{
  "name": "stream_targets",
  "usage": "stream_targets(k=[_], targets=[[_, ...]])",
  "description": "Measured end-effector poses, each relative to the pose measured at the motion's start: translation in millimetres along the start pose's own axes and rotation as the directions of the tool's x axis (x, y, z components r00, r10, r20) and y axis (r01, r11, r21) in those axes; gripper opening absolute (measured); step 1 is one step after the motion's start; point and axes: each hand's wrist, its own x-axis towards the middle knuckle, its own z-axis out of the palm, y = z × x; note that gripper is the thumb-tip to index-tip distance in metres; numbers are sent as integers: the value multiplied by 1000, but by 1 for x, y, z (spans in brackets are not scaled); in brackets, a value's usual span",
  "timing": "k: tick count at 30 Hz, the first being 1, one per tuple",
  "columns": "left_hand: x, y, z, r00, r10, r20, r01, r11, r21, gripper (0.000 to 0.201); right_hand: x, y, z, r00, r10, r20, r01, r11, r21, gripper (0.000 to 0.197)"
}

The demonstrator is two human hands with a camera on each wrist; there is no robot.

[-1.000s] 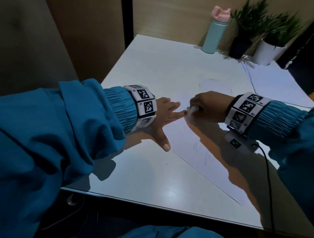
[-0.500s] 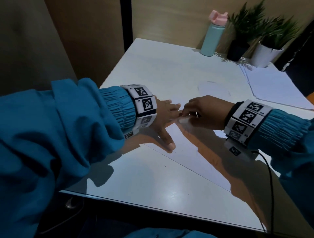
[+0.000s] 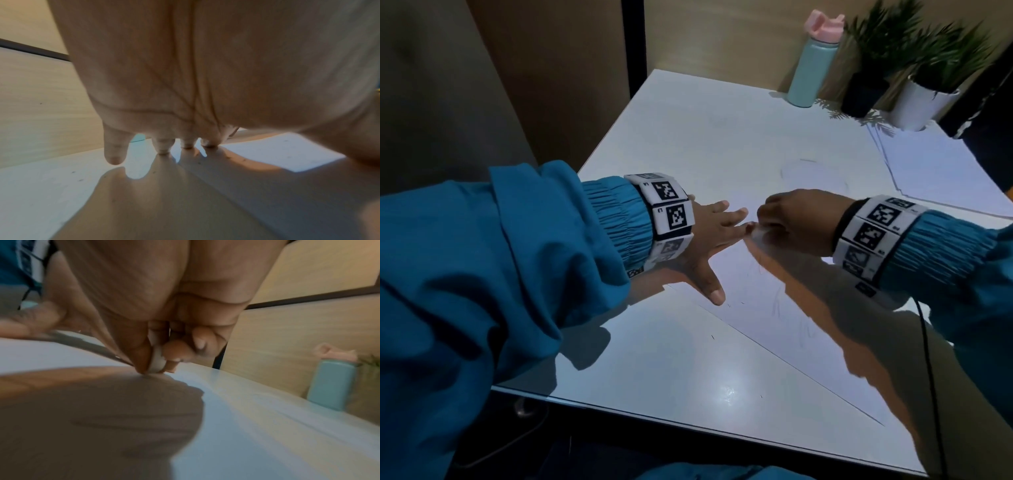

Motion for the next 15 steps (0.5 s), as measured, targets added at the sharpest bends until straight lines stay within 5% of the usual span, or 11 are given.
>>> stream_targets(k=[4,6,11,13,15], targets=[[-1,-3,0,1000,25,15,-24,999,-38,130,-11,-35,12,986,-144,-88,150,987,55,29],[1,-3,-2,999,36,28,-36,999,-4,129,-15,-42,9,980,-196,-23,198,977,74,27],[4,2,-6,999,22,49,-26,997,70,127,0,-2,1,1000,3,9,-3,997,-72,24],[3,2,-8,998,25,60,-28,998,58,127,-9,-21,9,993,-115,-40,113,993,-38,38],[1,2,-10,997,28,66,-31,998,46,127,-21,-43,12,979,-204,-8,204,979,-1,33]])
